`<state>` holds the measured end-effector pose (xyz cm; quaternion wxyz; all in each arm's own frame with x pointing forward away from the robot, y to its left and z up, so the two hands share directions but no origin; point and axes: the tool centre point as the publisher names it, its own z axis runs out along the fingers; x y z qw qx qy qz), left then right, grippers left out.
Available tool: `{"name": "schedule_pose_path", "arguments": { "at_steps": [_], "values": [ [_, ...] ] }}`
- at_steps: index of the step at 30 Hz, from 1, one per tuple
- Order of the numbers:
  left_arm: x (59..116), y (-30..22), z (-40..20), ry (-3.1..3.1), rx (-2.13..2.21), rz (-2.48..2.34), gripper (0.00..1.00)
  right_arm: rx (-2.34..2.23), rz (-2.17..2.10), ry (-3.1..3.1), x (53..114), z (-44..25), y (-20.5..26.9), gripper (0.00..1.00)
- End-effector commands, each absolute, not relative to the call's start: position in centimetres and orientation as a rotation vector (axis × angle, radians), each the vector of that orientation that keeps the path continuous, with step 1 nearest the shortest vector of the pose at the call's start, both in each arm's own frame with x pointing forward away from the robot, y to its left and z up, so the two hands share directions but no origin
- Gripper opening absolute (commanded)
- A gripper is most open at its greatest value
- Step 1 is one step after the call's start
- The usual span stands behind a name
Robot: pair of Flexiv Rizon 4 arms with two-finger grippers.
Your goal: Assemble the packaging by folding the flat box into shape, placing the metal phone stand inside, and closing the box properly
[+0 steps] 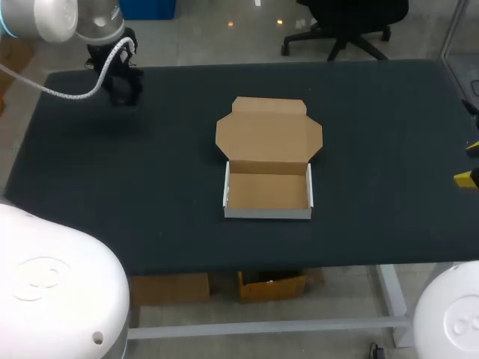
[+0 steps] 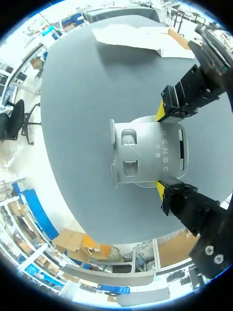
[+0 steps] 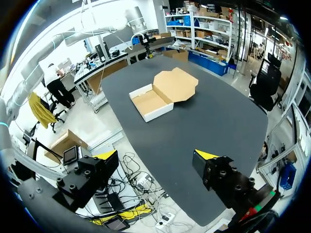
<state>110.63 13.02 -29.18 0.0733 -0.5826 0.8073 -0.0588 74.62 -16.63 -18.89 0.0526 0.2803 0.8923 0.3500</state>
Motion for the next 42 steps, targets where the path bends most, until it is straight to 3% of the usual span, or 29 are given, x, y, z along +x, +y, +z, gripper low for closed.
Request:
{"name": "schedule_pose_path", "arguments": {
  "at_steps": [1,42],
  "values": [
    [109.5,12.3,-28.5,2.43,-1.718,-0.182,0.0,0.76,1.107,2.697,74.4,-19.5,-16.0,1.0],
    [104.8,6.5,-26.2,2.505,-1.597,-0.164,0.0,0.532,1.148,2.625,74.9,-20.8,-15.4,1.0]
  ]
}}
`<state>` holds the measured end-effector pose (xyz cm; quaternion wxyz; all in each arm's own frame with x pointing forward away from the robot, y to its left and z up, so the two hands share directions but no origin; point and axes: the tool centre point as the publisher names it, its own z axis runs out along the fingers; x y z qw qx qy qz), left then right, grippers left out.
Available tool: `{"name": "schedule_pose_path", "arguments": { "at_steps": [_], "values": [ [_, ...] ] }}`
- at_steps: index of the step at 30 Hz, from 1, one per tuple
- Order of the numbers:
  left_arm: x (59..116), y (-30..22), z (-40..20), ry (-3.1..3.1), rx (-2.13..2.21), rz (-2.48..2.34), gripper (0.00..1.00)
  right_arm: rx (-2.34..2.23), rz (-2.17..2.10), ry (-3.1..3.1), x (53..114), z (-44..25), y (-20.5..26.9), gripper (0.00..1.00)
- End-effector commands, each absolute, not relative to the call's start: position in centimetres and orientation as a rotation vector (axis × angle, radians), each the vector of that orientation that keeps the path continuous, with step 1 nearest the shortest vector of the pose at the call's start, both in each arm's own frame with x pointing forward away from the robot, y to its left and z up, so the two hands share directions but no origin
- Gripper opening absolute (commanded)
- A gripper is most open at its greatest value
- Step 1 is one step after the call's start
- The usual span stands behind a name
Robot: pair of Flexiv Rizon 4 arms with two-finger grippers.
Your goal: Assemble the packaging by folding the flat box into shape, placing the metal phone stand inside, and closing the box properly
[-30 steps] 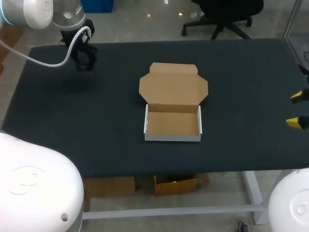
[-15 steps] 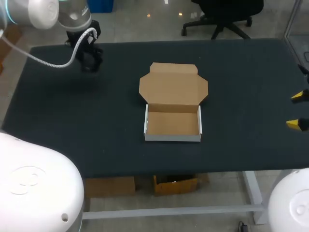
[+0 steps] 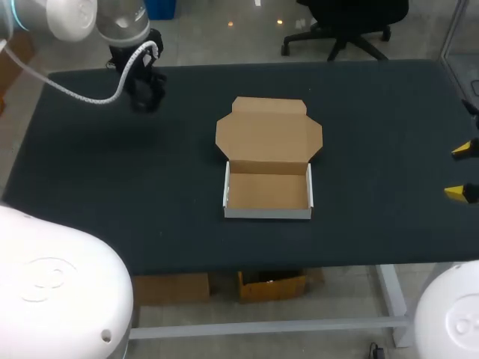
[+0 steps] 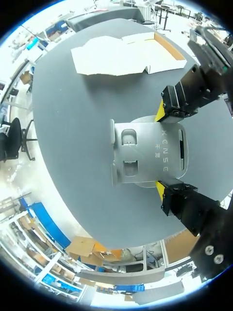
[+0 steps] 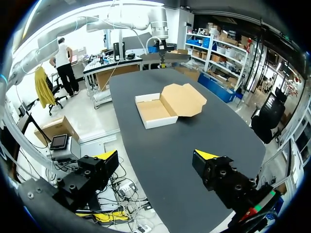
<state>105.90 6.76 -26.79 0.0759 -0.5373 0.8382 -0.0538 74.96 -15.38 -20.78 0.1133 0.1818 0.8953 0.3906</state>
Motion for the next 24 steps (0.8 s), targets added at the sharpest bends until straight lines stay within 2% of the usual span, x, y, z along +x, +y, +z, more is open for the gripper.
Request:
{"name": "schedule_pose_path", "arguments": {
  "at_steps": [1,13,24],
  "values": [
    [104.7,6.4,-26.2,2.505,-1.594,-0.167,0.0,0.532,1.148,2.625,74.9,-20.8,-15.4,1.0],
    [102.9,4.4,-25.1,2.512,-1.586,-0.188,0.0,0.532,1.148,2.625,74.9,-20.8,-15.4,1.0],
    [100.0,0.5,-25.1,2.492,-1.577,-0.159,0.0,0.532,1.148,2.625,74.9,-20.8,-15.4,1.0]
  ]
}}
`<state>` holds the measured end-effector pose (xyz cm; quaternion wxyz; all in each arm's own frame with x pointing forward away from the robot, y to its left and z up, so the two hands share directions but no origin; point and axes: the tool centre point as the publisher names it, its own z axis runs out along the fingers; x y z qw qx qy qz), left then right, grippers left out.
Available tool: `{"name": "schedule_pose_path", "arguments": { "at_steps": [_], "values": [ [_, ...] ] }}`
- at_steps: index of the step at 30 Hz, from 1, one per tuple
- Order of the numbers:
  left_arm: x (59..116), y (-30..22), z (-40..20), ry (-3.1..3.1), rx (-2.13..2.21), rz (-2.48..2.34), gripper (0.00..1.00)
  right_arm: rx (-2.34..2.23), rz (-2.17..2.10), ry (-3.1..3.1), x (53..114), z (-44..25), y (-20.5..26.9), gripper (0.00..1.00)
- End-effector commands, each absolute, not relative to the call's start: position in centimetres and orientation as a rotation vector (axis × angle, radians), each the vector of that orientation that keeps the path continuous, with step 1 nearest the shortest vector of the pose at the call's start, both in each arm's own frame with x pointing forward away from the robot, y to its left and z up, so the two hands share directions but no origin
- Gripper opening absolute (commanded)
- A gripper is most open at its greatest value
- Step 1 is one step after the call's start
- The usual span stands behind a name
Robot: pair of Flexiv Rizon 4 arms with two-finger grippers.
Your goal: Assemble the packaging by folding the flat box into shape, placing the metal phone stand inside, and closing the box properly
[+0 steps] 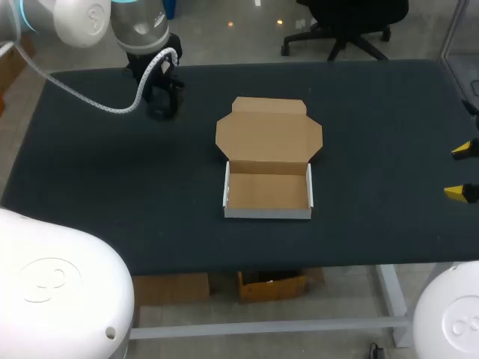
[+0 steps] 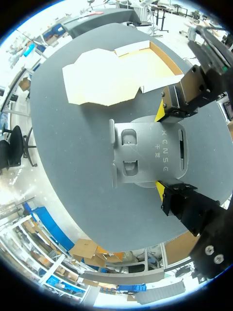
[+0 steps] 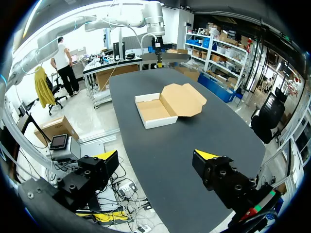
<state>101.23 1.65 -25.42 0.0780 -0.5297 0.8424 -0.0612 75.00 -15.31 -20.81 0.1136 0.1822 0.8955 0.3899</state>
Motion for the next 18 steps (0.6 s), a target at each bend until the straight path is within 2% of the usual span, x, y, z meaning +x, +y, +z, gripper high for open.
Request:
{"name": "schedule_pose_path", "arguments": {
  "at_steps": [1,18],
  "values": [
    [99.6,0.1,-25.1,2.491,-1.577,-0.162,0.0,0.532,1.148,2.625,74.9,-20.8,-15.4,1.0],
    [96.4,-3.8,-25.9,2.479,-1.57,-0.15,0.0,0.53,1.111,2.681,75.2,-21.1,-15.3,1.0]
  ]
}}
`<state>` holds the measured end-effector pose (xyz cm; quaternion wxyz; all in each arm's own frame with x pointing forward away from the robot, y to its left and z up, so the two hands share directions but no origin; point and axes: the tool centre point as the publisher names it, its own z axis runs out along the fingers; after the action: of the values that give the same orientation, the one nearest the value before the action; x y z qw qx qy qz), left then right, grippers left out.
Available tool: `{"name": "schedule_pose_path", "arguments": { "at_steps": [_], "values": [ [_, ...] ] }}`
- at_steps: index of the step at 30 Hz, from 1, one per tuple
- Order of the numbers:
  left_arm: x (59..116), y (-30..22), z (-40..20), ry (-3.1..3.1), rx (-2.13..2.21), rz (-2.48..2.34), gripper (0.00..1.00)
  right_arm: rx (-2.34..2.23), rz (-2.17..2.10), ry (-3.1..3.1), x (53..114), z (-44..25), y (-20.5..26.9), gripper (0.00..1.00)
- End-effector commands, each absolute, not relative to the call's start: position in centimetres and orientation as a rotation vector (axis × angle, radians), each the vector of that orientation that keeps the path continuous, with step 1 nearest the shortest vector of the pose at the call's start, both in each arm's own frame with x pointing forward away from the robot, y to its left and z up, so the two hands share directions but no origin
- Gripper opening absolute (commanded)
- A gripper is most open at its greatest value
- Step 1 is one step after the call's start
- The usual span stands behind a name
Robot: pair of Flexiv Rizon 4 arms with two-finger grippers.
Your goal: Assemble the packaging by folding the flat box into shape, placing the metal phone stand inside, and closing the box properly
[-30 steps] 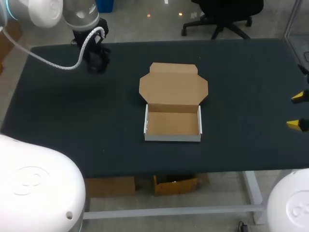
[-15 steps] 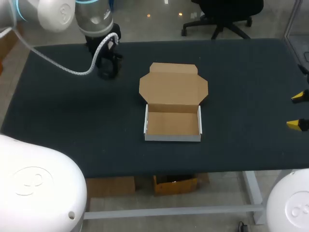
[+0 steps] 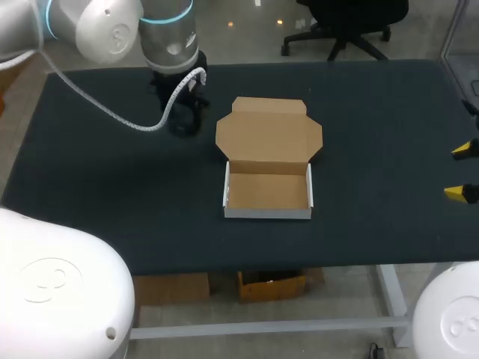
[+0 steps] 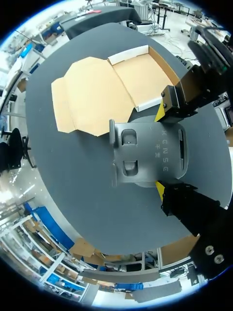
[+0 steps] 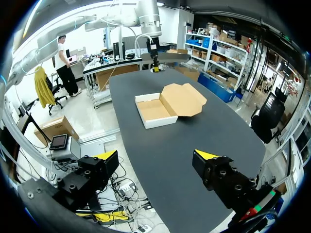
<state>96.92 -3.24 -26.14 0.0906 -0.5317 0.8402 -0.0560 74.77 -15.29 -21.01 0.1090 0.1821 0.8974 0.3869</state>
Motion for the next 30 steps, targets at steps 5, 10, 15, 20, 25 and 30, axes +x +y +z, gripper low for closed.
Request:
{"name": "schedule_pose_path", "arguments": {
  "at_steps": [5,10,15,20,25,30],
  "values": [
    [96.0,-4.5,-25.8,2.479,-1.561,-0.154,0.0,0.522,1.118,2.71,76.0,-22.1,-15.0,1.0],
    [95.4,-5.3,-25.8,2.483,-1.544,-0.156,0.0,0.539,1.116,2.694,77.3,-22.2,-14.7,1.0],
    [94.6,-6.1,-26.0,2.497,-1.522,-0.158,0.0,0.574,1.123,2.686,78.7,-22.3,-14.6,1.0],
    [94.0,-7.0,-26.3,2.508,-1.494,-0.148,0.0,0.577,1.131,2.704,79.4,-22.2,-14.3,1.0],
    [93.6,-7.9,-26.5,2.518,-1.48,-0.149,0.0,0.588,1.138,2.717,79.6,-22.3,-14.3,1.0],
    [93.1,-8.6,-26.6,2.526,-1.463,-0.152,0.0,0.588,1.138,2.717,79.6,-22.3,-14.3,1.0]
  ]
}}
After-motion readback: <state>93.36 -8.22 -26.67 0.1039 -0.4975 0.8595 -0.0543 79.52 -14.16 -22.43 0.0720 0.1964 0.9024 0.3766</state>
